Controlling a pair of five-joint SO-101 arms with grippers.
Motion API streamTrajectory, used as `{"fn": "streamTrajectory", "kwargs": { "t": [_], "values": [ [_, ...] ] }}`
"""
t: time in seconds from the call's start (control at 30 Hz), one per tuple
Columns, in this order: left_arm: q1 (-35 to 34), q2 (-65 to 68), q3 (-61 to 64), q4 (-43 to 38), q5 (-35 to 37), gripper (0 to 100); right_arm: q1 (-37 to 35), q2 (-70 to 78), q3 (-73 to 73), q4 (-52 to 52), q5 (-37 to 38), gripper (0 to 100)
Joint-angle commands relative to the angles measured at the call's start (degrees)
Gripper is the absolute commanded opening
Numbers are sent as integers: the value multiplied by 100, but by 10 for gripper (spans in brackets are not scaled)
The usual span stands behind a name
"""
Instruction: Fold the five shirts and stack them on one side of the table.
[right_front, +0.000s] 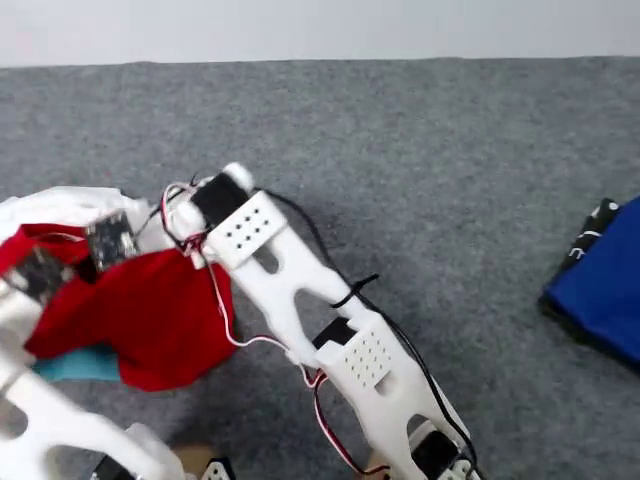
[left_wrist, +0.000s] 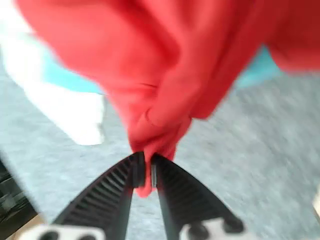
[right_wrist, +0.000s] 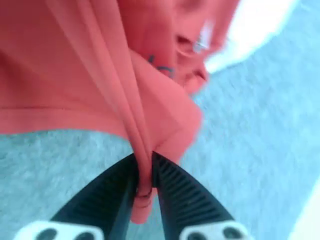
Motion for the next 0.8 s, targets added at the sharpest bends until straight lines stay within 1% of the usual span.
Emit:
{"fn": "streamTrajectory", "kwargs": {
  "t": [0.0,0.1,0.2,0.3,0.57,0.7,0.77],
  "values": [
    [949,-53,-1156,431,1310,3,338,-549,-967,567,-659,10],
    [1864,-53,-1851,835,2048,3,646,-716,-1301,593,-1108,9],
    [2558,-53,-2316,1081,2585,3,884,-989,-1319,593,-1468,9],
    [2954,-53,-2712,1240,3077,3,1103,-1297,-1319,593,-1793,9],
    [3780,-53,-3345,1204,4334,3,1745,-2044,-1310,620,-2505,9],
    [4352,-44,-3468,1196,5266,3,2009,-2264,-1310,620,-2822,9],
    [4642,-44,-3468,1029,5785,3,2123,-2352,-1310,620,-3059,9]
  ]
}}
